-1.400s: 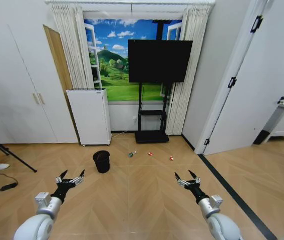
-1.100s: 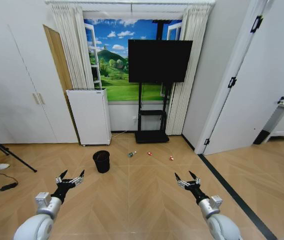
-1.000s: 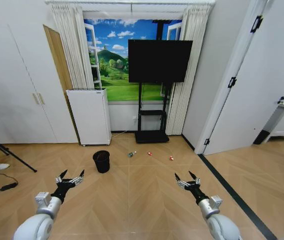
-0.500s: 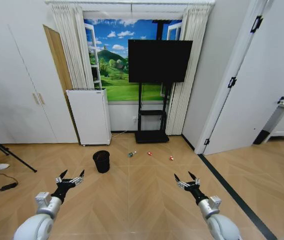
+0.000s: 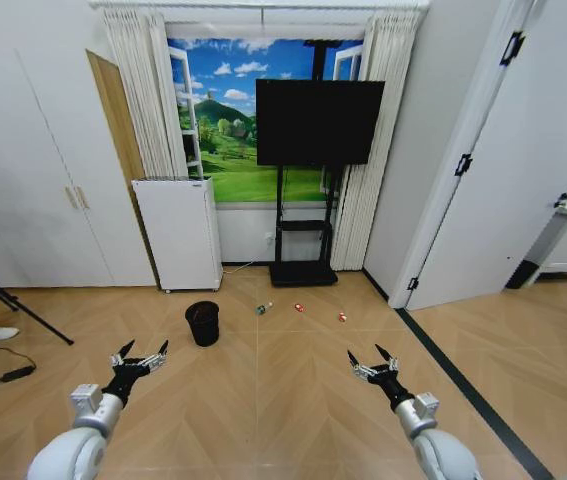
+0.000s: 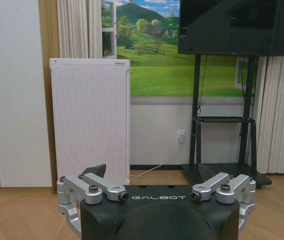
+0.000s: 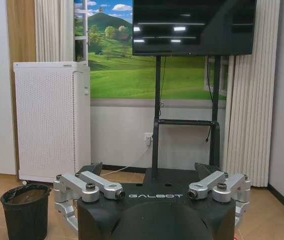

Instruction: Pick up the trash bin and place the garbage on the floor into it.

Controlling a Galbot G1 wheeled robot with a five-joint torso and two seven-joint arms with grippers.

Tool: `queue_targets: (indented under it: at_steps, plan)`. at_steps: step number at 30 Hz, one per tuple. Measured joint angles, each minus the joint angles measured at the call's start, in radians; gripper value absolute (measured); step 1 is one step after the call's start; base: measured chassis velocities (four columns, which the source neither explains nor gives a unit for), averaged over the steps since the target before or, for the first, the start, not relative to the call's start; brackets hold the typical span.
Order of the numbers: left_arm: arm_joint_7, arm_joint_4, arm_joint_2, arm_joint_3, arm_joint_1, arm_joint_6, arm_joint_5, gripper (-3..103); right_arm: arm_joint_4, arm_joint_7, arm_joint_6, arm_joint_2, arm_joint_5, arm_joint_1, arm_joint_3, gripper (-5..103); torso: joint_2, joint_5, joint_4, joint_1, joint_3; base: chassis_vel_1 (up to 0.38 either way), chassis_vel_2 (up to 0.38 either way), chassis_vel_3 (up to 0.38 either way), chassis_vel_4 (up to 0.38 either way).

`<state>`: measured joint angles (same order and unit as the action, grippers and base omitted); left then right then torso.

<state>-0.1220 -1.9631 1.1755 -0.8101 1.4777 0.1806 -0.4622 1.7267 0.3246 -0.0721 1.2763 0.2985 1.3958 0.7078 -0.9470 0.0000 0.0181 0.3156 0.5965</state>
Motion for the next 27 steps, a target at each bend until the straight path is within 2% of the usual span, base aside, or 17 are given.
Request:
queue_targets:
  at_steps: [20, 27]
  plan:
    - [-0.012, 0.001, 0.017, 0.000, 0.009, -0.005, 0.011, 100, -0.011, 0.007, -0.003, -0.002, -0.017, -0.004, -0.006, 100, 0.000, 0.0001, -0.0003, 0.000, 0.000, -0.069, 0.167, 0.063, -0.169]
    - [-0.013, -0.003, 0.018, -0.003, 0.010, -0.006, 0.012, 100, -0.013, 0.028, -0.004, -0.003, -0.028, -0.001, -0.004, 100, 0.000, -0.0002, -0.0001, 0.000, 0.000, -0.138, 0.225, 0.144, -0.225]
